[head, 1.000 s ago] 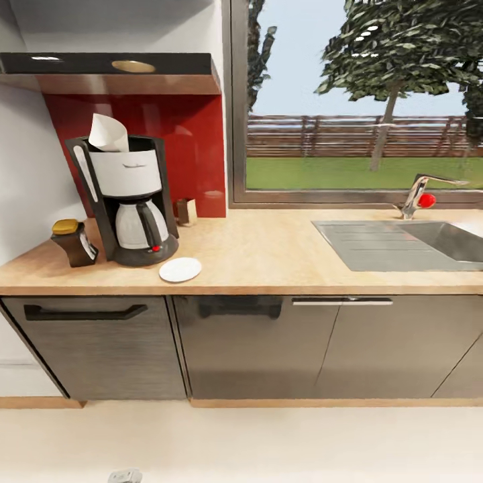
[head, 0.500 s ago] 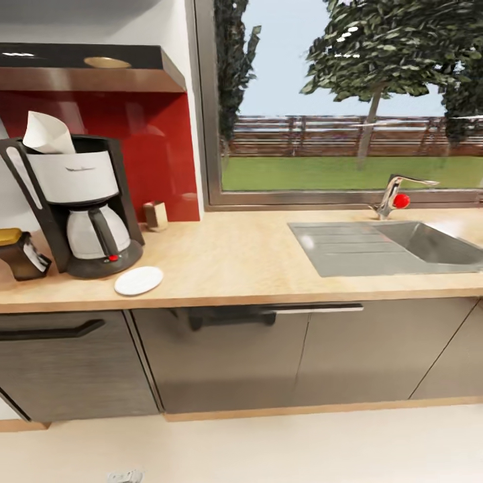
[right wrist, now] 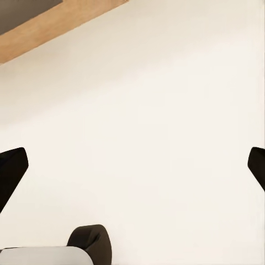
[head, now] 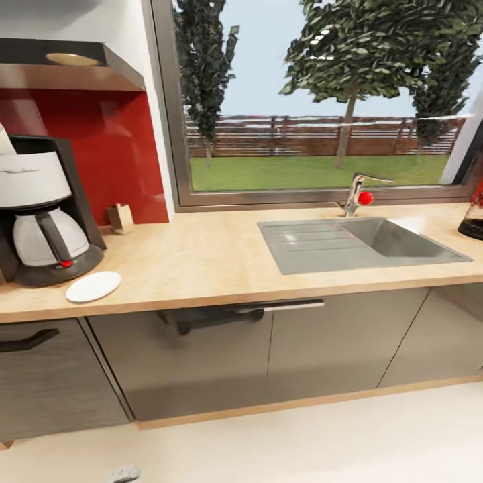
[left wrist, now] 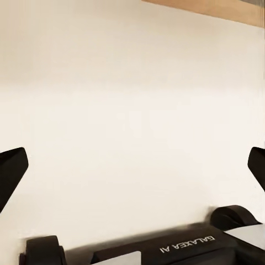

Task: Set up a coffee station on the kitchen countertop: keep the coffee maker on the countertop, move the bottle of coffee from the kitchen shelf to the counter next to the coffee maker, place a paper coffee filter on top of the coffee maker, put the saucer next to the coffee maker with the coffee cup on the saucer, and place the electric kettle next to the coffee maker.

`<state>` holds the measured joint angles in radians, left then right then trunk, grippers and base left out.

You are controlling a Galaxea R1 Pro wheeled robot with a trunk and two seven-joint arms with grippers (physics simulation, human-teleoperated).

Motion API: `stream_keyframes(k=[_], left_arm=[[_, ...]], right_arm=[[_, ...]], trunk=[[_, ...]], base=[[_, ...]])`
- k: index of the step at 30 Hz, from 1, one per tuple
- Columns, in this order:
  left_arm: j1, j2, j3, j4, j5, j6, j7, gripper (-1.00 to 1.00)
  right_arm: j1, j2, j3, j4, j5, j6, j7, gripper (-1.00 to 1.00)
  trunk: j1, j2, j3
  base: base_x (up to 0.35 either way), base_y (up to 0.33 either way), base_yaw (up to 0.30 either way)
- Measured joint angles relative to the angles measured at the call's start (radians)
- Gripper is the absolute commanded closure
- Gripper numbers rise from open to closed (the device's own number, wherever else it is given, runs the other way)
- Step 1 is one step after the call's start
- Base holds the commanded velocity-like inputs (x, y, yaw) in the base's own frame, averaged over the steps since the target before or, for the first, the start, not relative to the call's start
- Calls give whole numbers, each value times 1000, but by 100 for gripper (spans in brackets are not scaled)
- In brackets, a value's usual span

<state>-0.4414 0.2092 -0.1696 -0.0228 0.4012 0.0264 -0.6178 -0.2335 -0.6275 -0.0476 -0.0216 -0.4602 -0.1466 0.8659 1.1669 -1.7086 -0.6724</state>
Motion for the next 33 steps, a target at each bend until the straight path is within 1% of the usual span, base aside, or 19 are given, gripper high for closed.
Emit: stream_keyframes(k=[8,15,23,27,33], left_arm=[[0,0,0,0,1,0,0,-100],[0,0,0,0,2,0,0,-100],[0,0,0,0,2,0,0,-100],[0,0,0,0,2,0,0,-100],[0,0,0,0,3,0,0,-100]], right_arm=[[0,0,0,0,0,0,-1,-100],[0,0,0,0,0,0,-1,-100],[0,0,0,0,0,0,-2,-100],[0,1,0,0,0,0,-1,-100],[0,2,0,0,2,-1,-6,-100]], trunk=[[0,0,0],[0,0,0],[0,0,0],[0,0,0],[0,0,0]], base=[[13,-63,-261],[140,-198,-81],[54,-70,-248],[62,-204,-144],[90,-294,-20]])
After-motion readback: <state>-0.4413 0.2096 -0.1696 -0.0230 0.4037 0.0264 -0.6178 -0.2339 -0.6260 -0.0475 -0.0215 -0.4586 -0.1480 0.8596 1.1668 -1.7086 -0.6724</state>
